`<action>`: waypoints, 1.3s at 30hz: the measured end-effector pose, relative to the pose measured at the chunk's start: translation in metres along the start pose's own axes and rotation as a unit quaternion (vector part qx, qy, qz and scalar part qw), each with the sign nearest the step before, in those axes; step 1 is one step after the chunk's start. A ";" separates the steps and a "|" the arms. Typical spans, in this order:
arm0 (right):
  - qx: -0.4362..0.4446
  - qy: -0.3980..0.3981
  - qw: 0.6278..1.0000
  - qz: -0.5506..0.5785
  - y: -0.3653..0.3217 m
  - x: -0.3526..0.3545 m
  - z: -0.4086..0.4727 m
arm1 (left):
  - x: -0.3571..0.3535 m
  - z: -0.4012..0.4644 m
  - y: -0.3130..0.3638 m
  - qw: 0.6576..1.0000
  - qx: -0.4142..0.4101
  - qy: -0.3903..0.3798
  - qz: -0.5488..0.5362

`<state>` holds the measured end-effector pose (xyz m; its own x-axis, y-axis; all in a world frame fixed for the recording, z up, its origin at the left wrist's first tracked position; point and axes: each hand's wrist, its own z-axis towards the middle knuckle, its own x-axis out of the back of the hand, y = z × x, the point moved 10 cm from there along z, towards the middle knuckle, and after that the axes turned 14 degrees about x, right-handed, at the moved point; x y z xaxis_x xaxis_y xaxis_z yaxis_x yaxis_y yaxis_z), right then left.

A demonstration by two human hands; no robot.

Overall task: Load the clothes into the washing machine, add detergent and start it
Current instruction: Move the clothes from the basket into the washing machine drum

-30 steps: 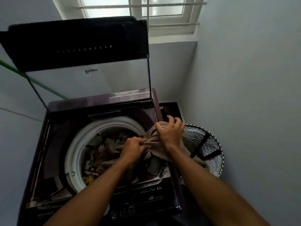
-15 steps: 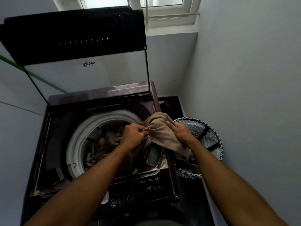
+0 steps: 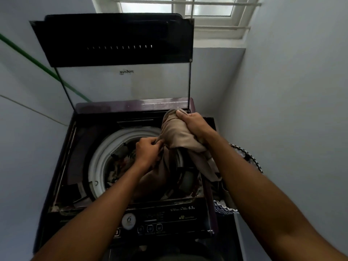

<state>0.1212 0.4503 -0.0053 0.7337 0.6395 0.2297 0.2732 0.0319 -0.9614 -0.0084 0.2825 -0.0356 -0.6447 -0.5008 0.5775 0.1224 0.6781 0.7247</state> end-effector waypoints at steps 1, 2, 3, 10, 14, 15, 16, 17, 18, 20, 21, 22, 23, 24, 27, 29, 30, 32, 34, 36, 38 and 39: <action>-0.001 -0.004 1.000 0.007 0.002 -0.010 -0.001 | 0.005 0.001 -0.008 1.000 0.008 0.004 0.002; -0.004 -0.011 1.000 0.008 0.005 -0.021 -0.003 | 0.009 0.001 -0.017 1.000 0.016 0.007 -0.002; -0.001 -0.021 1.000 0.003 0.009 -0.032 -0.005 | 0.012 0.001 -0.026 1.000 0.024 0.010 -0.002; -0.019 -0.116 0.975 -0.191 0.080 -0.074 -0.033 | 0.000 0.002 -0.080 0.983 0.087 -0.051 0.152; 0.001 -0.166 0.948 -0.273 0.089 -0.089 -0.040 | -0.002 -0.005 -0.050 0.988 0.027 -0.039 0.147; 0.006 -0.169 0.947 -0.274 0.086 -0.090 -0.041 | -0.002 -0.008 -0.036 0.990 -0.004 -0.039 0.135; 0.014 -0.161 0.950 -0.266 0.080 -0.088 -0.040 | -0.004 -0.012 -0.021 0.990 -0.045 -0.041 0.125; 0.025 -0.145 0.956 -0.254 0.074 -0.083 -0.039 | -0.007 -0.016 -0.006 0.989 -0.085 -0.047 0.114; 0.040 -0.120 0.961 -0.245 0.065 -0.075 -0.038 | -0.011 -0.020 0.007 0.986 -0.124 -0.050 0.103; 0.086 -0.046 0.969 -0.228 0.047 -0.051 -0.036 | -0.016 -0.029 0.027 0.981 -0.172 -0.046 0.075; 0.120 -0.001 0.966 -0.229 0.038 -0.036 -0.036 | -0.021 -0.033 0.037 0.981 -0.181 -0.050 0.057; 0.146 0.040 0.957 -0.249 0.032 -0.021 -0.037 | -0.030 -0.037 0.046 0.979 -0.189 -0.064 0.046; 0.150 0.067 0.943 -0.289 0.031 -0.006 -0.039 | -0.041 -0.041 0.056 0.974 -0.202 -0.083 0.053; 0.135 0.077 0.927 -0.340 0.033 0.007 -0.042 | -0.056 -0.045 0.062 0.967 -0.220 -0.105 0.077; 0.007 0.062 0.917 -0.394 0.068 0.045 -0.055 | -0.108 -0.055 0.068 0.929 -0.248 -0.181 0.208; -0.095 0.050 0.952 -0.288 0.103 0.056 -0.066 | -0.130 -0.056 0.069 0.900 -0.259 -0.194 0.290; -0.134 0.047 0.963 -0.231 0.119 0.057 -0.069 | -0.137 -0.057 0.073 0.887 -0.268 -0.196 0.321; -0.170 0.037 0.974 -0.143 0.143 0.053 -0.071 | -0.144 -0.053 0.081 0.869 -0.276 -0.200 0.358; -0.168 0.025 0.982 -0.081 0.157 0.046 -0.066 | -0.146 -0.047 0.088 0.857 -0.278 -0.210 0.379; -0.152 0.021 0.987 -0.038 0.146 0.043 -0.067 | -0.149 -0.040 0.092 0.846 -0.288 -0.211 0.395; -0.142 0.012 0.990 -0.011 0.141 0.042 -0.066 | -0.152 -0.036 0.095 0.841 -0.299 -0.202 0.403; -0.146 0.008 0.989 -0.011 0.140 0.042 -0.066 | -0.153 -0.034 0.095 0.840 -0.303 -0.197 0.404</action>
<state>0.2316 0.4306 -0.1203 0.7349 0.6288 0.2541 0.4552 -0.1795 -0.8721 0.1276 0.4050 -0.0419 -0.3511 0.2901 0.8903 0.9255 0.2520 0.2829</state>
